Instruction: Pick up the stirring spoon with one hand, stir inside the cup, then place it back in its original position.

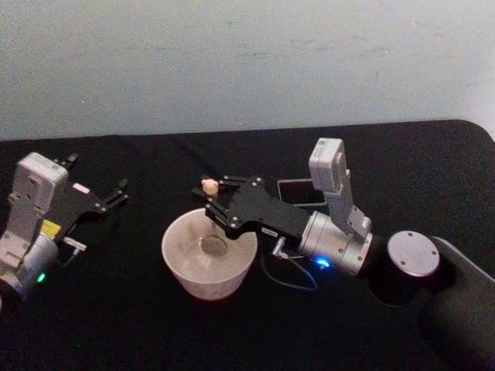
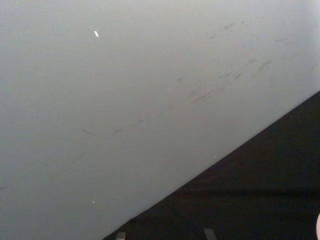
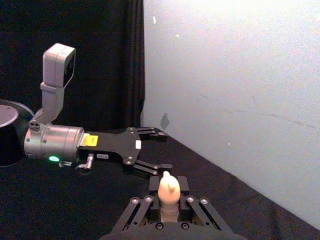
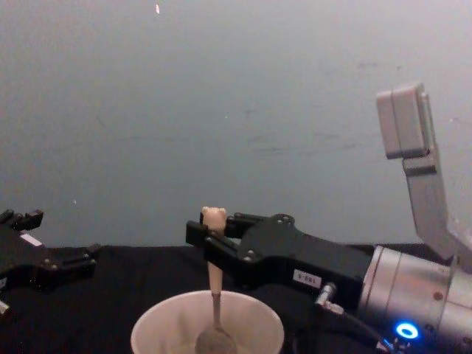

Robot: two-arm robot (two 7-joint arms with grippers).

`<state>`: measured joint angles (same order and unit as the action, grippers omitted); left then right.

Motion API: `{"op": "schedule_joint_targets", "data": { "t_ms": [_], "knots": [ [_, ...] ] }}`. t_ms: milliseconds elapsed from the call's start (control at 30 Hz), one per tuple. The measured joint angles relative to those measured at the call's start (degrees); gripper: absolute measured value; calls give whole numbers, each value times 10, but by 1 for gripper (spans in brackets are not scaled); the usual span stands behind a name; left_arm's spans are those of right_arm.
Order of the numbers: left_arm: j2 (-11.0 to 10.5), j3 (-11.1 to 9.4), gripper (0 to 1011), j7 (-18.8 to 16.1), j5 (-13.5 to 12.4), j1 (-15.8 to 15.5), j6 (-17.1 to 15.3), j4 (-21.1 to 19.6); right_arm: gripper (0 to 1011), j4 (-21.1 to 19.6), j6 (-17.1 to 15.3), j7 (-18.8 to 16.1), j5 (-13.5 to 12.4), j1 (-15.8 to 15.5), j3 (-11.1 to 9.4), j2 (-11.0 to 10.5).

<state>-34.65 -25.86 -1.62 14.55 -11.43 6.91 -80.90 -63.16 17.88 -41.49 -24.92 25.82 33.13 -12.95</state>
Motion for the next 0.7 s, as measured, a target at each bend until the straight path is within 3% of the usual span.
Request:
{"op": "schedule_joint_targets", "data": {
  "t_ms": [400,700],
  "knots": [
    [0,0,1001,0,0,0,0,0,211,-24,-3,7,2,-15,-14,-17],
    [0,0,1001,0,0,0,0,0,211,-68,-23,10,-5,-49,-21,-42]
  ]
}}
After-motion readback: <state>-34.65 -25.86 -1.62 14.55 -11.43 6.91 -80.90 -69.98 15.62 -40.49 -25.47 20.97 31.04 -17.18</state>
